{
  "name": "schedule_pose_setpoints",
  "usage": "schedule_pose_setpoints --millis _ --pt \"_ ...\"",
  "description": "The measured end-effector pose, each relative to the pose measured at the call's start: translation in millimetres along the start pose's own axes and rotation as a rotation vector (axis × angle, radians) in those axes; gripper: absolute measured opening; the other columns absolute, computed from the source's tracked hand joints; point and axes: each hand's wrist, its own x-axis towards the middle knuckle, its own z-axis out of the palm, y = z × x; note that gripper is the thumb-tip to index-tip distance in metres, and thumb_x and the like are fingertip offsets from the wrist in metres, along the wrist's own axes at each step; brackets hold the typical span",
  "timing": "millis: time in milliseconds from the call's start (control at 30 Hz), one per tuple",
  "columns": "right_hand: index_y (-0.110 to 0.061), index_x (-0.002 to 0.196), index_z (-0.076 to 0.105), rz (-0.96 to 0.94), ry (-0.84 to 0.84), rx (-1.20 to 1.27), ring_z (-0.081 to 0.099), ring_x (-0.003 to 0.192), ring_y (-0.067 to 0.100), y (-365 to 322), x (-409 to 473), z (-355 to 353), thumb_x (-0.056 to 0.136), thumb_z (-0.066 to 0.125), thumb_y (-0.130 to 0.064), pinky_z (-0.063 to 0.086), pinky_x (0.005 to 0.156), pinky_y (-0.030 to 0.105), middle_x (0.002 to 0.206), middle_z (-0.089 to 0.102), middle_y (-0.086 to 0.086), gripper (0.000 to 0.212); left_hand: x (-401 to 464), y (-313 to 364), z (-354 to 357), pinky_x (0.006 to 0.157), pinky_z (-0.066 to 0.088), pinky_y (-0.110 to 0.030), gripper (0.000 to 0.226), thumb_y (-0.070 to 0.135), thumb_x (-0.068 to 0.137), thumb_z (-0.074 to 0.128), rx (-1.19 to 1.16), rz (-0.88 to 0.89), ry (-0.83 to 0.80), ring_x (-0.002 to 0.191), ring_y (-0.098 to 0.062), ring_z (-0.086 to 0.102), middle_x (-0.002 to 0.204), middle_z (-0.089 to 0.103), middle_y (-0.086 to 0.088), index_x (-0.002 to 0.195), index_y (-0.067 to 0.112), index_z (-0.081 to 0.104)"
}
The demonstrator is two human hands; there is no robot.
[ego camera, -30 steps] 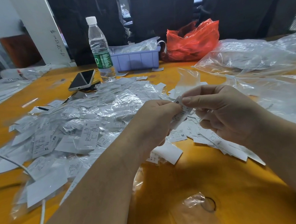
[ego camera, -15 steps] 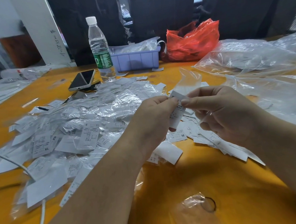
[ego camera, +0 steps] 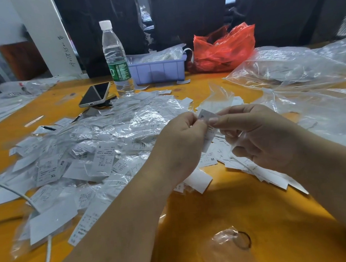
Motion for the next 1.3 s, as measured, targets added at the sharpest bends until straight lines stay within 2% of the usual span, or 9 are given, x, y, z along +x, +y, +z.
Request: schedule_pose_setpoints --millis 133,267,367,600,667,800,967,1133,1300 --pt "-0.006 0.072 0.064 0.014 0.026 0.028 0.009 0.058 0.020 -1 1 -2 0.084 0.065 -0.023 0.023 0.037 0.020 0.055 0.037 0.001 0.021 -1 0 -1 0.050 0.038 -0.022 0.026 0.030 0.099 0.050 0.050 0.080 0.073 0.054 -0.005 0.044 0.067 0.054 0.002 0.085 0.012 0.060" --pt "-0.018 0.049 0.063 -0.008 0.084 -0.002 0.022 0.039 0.010 4 2 1 0.085 0.069 -0.017 0.016 0.045 0.026 0.049 0.037 0.000 0.036 -1 -1 1 0.047 0.035 -0.020 0.028 0.032 0.099 0.050 0.001 0.073 0.130 0.053 -0.005 0.041 0.067 0.052 0.001 0.085 0.010 0.058" --pt "-0.010 0.063 0.065 -0.013 0.106 0.002 0.024 0.040 0.010 5 2 2 0.081 0.071 -0.017 0.012 0.054 0.035 0.050 0.036 0.000 0.021 -2 0 5 0.050 0.038 -0.021 0.027 0.036 0.099 0.049 -0.059 0.018 0.104 0.053 -0.004 0.042 0.069 0.052 0.004 0.087 0.013 0.057" --pt "-0.004 0.076 0.070 -0.057 0.186 0.111 0.016 0.037 0.008 3 5 -7 0.086 0.067 -0.020 0.012 0.042 0.024 0.054 0.033 0.001 0.019 1 0 -5 0.049 0.036 -0.019 0.010 0.021 0.093 0.057 -0.107 -0.076 -0.007 0.051 -0.003 0.047 0.062 0.057 0.011 0.085 0.018 0.064" --pt "-0.003 0.083 0.073 -0.065 0.159 0.112 0.016 0.037 0.008 5 5 -6 0.087 0.066 -0.021 0.012 0.041 0.023 0.054 0.032 0.000 0.019 1 0 -6 0.051 0.037 -0.020 0.010 0.021 0.093 0.059 -0.115 -0.040 0.005 0.052 -0.004 0.047 0.063 0.058 0.010 0.085 0.018 0.065" --pt "-0.015 0.059 0.074 -0.081 0.105 0.087 0.019 0.036 0.007 7 5 -3 0.079 0.069 -0.026 0.015 0.036 0.019 0.053 0.030 0.001 0.024 0 1 -6 0.051 0.036 -0.021 0.013 0.023 0.094 0.060 -0.140 0.034 0.011 0.051 -0.003 0.046 0.060 0.057 0.012 0.084 0.020 0.066" --pt "-0.013 0.073 0.077 -0.099 0.055 0.059 0.024 0.040 0.007 10 6 0 0.067 0.073 -0.032 0.020 0.035 0.018 0.056 0.030 0.002 0.020 -1 1 -6 0.050 0.038 -0.018 0.012 0.028 0.094 0.062 -0.193 0.056 0.034 0.052 -0.003 0.050 0.061 0.060 0.012 0.091 0.017 0.067" --pt "-0.016 0.065 0.075 -0.072 0.037 0.097 0.017 0.041 0.009 5 6 -5 0.074 0.069 -0.031 0.022 0.035 0.017 0.053 0.030 0.000 0.019 -1 5 -9 0.044 0.037 -0.020 0.015 0.011 0.098 0.051 -0.359 -0.004 -0.080 0.056 -0.009 0.052 0.070 0.065 0.003 0.103 0.010 0.066" --pt "-0.007 0.078 0.073 -0.013 -0.127 0.046 0.009 0.054 0.020 5 4 -4 0.071 0.071 -0.033 0.022 0.034 0.017 0.054 0.033 0.001 0.026 -1 3 -11 0.044 0.035 -0.020 0.018 0.018 0.096 0.059 -0.310 0.062 -0.065 0.044 -0.006 0.044 0.057 0.059 0.002 0.080 0.013 0.066"
